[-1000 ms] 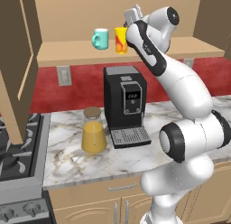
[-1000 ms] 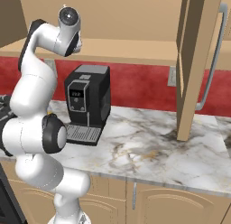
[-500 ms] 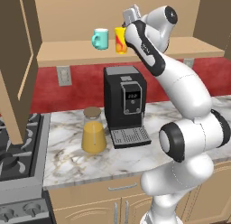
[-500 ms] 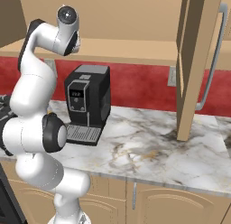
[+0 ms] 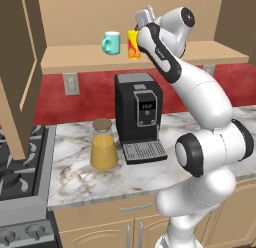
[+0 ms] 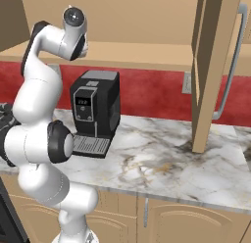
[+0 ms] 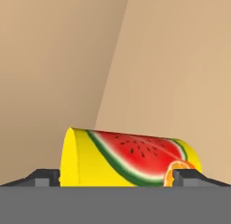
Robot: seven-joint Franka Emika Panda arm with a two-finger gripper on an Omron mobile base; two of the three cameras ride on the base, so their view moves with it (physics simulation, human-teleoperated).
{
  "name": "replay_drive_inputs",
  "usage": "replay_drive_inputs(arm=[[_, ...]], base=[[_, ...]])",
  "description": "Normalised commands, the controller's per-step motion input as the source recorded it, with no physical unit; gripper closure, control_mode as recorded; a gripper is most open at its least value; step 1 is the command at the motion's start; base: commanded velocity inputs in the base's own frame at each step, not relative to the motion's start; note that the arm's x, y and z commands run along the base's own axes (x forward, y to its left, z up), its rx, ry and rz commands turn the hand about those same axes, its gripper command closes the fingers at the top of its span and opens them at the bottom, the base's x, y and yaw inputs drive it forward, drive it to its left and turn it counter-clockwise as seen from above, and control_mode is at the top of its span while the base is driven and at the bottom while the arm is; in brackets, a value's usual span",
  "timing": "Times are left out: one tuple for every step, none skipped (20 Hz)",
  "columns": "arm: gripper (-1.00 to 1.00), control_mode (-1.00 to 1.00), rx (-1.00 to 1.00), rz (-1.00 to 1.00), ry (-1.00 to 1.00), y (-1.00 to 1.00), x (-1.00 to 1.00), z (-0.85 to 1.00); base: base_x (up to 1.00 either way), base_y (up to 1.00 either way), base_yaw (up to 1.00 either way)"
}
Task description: There is a tray on the dining counter. Grab the cup, mug, and pitcher and place them on the tray. The pitcher may be placed next to the tray if it cannot fit the tray.
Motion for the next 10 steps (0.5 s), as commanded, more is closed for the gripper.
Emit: replay_drive_inputs(arm=[[-1.0,-1.0,0.0,0.0,0.0,0.0,0.24,-0.11],[-1.0,-1.0,0.0,0.0,0.0,0.0,0.22,-0.11],[-1.0,-1.0,0.0,0.0,0.0,0.0,0.24,-0.06],[-1.0,-1.0,0.0,0.0,0.0,0.0,0.25,-0.05],[-1.0,-1.0,0.0,0.0,0.0,0.0,0.21,-0.04],[-1.0,-1.0,0.0,0.0,0.0,0.0,0.12,-0.03],[-1.0,-1.0,0.0,0.0,0.0,0.0,0.04,-0.03],[-1.0,-1.0,0.0,0.0,0.0,0.0,0.0,-0.05],[-1.0,-1.0,0.0,0.0,0.0,0.0,0.0,-0.06],[-1.0,-1.0,0.0,0.0,0.01,0.0,0.0,-0.04]], base=[[0.0,0.0,0.0],[0.0,0.0,0.0],[0.0,0.0,0.0],[0.0,0.0,0.0],[0.0,0.0,0.0],[0.0,0.0,0.0],[0.0,0.0,0.0],[0.0,0.0,0.0],[0.0,0.0,0.0],[0.0,0.0,0.0]])
